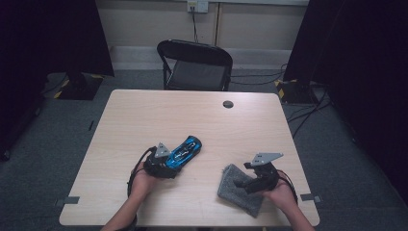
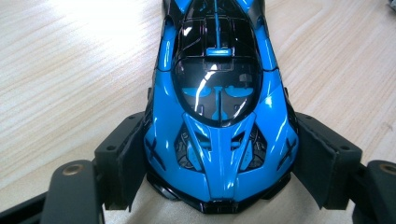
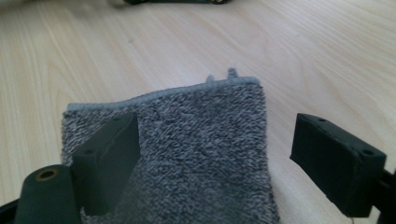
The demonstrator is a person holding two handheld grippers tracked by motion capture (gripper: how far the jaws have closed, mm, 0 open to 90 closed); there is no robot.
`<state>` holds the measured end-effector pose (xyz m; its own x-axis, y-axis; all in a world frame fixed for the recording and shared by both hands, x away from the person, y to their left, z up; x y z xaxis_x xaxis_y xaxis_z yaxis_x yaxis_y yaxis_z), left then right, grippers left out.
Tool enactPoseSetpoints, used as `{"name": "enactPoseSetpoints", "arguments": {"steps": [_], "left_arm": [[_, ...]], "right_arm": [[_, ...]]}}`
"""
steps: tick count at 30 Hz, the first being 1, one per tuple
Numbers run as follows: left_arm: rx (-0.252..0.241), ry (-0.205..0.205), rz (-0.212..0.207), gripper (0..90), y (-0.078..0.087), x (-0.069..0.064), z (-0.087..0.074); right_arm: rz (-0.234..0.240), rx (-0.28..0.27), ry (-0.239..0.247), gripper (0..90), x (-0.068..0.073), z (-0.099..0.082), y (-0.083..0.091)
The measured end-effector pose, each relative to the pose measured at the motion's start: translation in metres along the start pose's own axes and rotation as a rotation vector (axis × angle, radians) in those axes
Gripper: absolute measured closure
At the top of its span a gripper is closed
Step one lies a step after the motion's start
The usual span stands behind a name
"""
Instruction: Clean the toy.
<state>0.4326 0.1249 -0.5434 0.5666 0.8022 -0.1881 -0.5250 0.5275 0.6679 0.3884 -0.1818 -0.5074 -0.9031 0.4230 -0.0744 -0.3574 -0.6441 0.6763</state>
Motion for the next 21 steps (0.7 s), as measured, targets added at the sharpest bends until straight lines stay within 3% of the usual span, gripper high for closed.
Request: {"name": "enactPoseSetpoints", "arguments": {"steps": [7, 18, 21], "left_arm": [[0.001, 0.000, -0.001, 25.3, 0.000, 0.000, 0.000], [0.002, 0.002, 0.001, 25.3, 0.000, 0.000, 0.000], [0.002, 0.002, 0.001, 25.3, 0.000, 0.000, 0.000]], "right_arm": [[0.027, 0.031, 0.077, 15.6, 0.012, -0.001, -0.006], [0.044, 0.041, 0.091, 23.8, 0.016, -0.008, -0.007], [0.047, 0.065, 0.109, 25.4, 0.019, -0.010, -0.010]]}}
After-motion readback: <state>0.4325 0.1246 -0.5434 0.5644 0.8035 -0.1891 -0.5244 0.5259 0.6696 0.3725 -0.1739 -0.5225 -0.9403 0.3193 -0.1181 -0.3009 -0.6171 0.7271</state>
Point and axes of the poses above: each handheld gripper's, and its own axes: y roughly backward along the jaws, z roughly out of its top, x roughly to its left, the point moved 6 cm from there along -y, roughly forward along the jaws, and after that the axes turned 13 degrees about y, right-handed, at the moved point
